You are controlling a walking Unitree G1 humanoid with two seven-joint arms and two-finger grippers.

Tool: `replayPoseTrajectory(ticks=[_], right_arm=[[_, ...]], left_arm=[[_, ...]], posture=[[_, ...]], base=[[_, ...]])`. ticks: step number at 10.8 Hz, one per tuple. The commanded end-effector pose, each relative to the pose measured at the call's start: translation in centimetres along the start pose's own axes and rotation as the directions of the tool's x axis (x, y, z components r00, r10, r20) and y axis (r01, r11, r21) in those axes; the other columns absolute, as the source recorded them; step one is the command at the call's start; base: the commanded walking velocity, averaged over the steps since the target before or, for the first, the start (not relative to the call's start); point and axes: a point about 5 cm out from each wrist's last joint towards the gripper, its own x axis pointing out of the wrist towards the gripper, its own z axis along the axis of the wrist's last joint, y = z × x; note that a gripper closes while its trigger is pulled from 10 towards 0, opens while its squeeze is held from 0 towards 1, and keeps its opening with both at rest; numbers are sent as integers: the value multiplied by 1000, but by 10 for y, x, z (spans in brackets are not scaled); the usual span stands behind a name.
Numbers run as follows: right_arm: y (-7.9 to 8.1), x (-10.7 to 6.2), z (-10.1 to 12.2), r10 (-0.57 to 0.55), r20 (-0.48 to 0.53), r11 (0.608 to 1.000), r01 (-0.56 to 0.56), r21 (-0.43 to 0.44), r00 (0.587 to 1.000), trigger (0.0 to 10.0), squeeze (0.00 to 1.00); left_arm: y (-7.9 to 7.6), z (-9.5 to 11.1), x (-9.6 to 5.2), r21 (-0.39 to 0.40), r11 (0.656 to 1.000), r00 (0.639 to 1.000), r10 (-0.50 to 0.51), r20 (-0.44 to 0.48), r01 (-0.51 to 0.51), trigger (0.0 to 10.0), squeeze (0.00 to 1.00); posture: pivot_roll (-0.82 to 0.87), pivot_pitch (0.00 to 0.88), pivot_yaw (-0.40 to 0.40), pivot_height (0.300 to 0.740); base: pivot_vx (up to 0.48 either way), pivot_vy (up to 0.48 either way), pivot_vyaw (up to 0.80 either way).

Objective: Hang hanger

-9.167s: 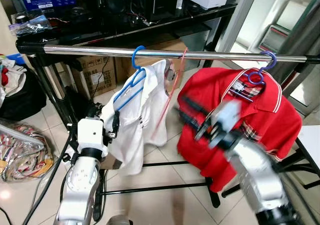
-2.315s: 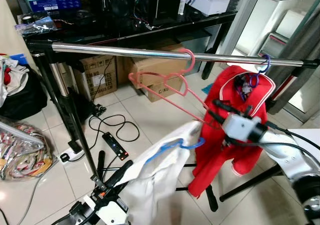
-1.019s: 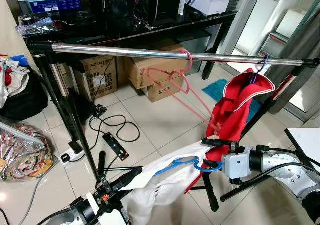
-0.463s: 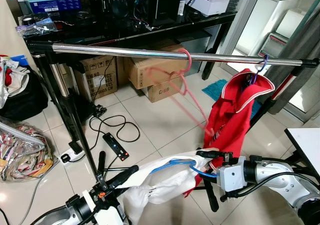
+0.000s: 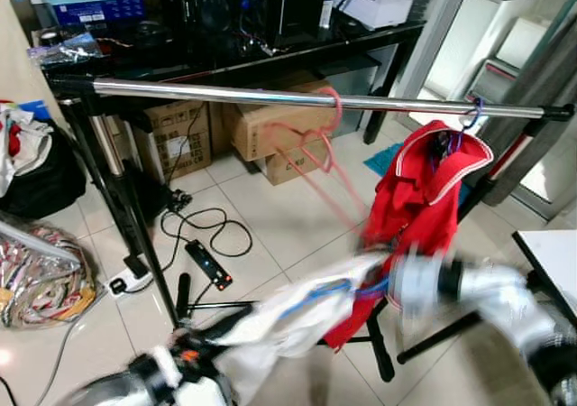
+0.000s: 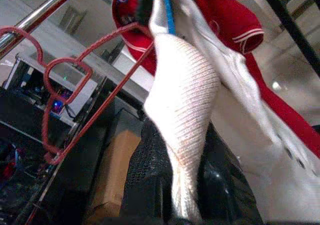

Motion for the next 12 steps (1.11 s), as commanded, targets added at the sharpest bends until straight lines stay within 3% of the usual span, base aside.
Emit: replayPoseTrajectory(ticks=[1, 4, 6, 9, 11, 12], right_arm=[[-8, -8, -6, -38, -26, 999, 39, 32, 999, 10000, 0], [-23, -16, -11, -176, -25, 968, 177, 178, 984, 10000, 0], [-23, -23, -22, -315, -60, 890, 317, 328, 947, 10000, 0], [-33, -32, -29, -464, -102, 771, 458, 442, 880, 10000, 0], [-37, -34, -29, -517, -103, 714, 494, 496, 850, 10000, 0], [-36, -34, -27, -547, -99, 673, 507, 538, 831, 10000, 0]], left_arm=[[-2, 2, 2, 7, 1000, 999, -6, 33, 6, 10000, 0], [-5, -1, 0, -8, 1000, 1000, 24, 14, -24, 10000, 0], [-4, -2, 2, -29, 993, 993, 114, -22, -115, 10000, 0], [-5, -4, 4, -29, 990, 990, 136, -30, -137, 10000, 0], [-3, -5, 7, -36, 983, 983, 177, -41, -178, 10000, 0], [6, -12, 12, -43, 962, 961, 265, -80, -268, 10000, 0]], posture=[[260, 1, -73, 740], [258, 5, -78, 740], [258, 8, -81, 740], [253, 8, -80, 740], [253, 8, -80, 740], [233, 6, -77, 740]], base=[[0, 0, 0], [0, 0, 0], [0, 0, 0], [0, 0, 0], [0, 0, 0], [0, 0, 0]])
